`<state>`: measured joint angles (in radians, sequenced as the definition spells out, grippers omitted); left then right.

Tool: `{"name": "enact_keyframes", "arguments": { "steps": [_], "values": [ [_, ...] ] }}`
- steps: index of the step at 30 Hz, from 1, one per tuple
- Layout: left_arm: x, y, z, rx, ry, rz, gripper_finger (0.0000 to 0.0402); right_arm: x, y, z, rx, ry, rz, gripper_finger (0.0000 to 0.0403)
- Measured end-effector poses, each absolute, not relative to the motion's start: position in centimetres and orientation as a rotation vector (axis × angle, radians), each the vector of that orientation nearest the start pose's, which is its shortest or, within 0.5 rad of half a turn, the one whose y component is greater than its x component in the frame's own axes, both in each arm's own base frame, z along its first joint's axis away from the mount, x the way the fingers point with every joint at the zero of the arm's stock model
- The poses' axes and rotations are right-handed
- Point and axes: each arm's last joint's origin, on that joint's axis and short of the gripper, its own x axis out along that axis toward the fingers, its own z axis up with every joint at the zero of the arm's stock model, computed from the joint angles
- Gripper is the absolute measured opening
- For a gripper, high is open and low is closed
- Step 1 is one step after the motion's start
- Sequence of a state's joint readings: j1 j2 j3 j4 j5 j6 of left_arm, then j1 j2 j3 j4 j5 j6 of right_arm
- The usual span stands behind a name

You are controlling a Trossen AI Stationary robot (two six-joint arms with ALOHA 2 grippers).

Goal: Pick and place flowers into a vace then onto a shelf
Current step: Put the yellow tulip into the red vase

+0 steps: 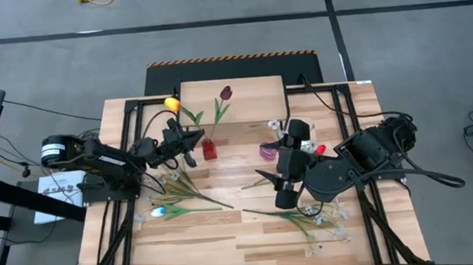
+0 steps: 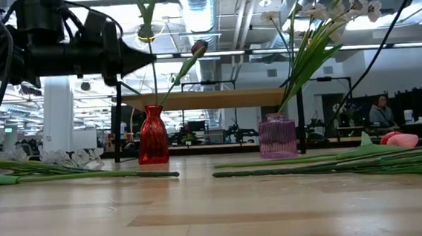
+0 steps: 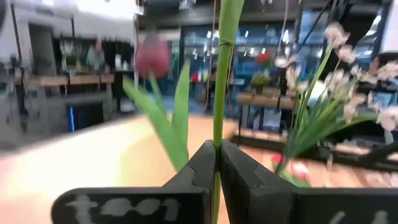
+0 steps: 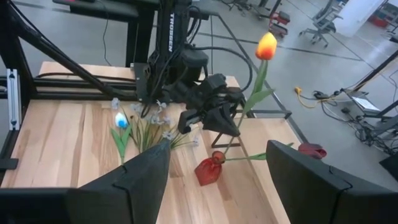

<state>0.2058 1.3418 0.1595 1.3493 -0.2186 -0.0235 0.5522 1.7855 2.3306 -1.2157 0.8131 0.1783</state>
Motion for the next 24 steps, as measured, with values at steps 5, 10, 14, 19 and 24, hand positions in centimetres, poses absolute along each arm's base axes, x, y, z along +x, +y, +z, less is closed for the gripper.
{"name": "enact_keyframes", "arguments": {
  "steps": [5,10,14,19,24],
  "values": [
    [19.78,4.44,17.08,-0.045,-0.165,0.426,0.0000,28.61,15.16,48.47,-0.256,0.501,-0.295,0.0260],
    [19.82,4.43,16.83,-0.049,-0.141,0.428,0.0000,28.61,15.16,48.47,-0.256,0.501,-0.294,0.0260],
    [19.85,4.43,16.64,-0.061,-0.124,0.428,0.0004,28.61,15.16,48.47,-0.256,0.501,-0.293,0.0260],
    [19.86,4.40,16.59,-0.076,-0.121,0.423,0.0027,28.62,15.17,48.46,-0.256,0.501,-0.294,0.0260],
    [19.86,4.39,16.63,-0.077,-0.124,0.420,0.0066,28.62,15.17,48.46,-0.256,0.501,-0.294,0.0260]
  ]
}}
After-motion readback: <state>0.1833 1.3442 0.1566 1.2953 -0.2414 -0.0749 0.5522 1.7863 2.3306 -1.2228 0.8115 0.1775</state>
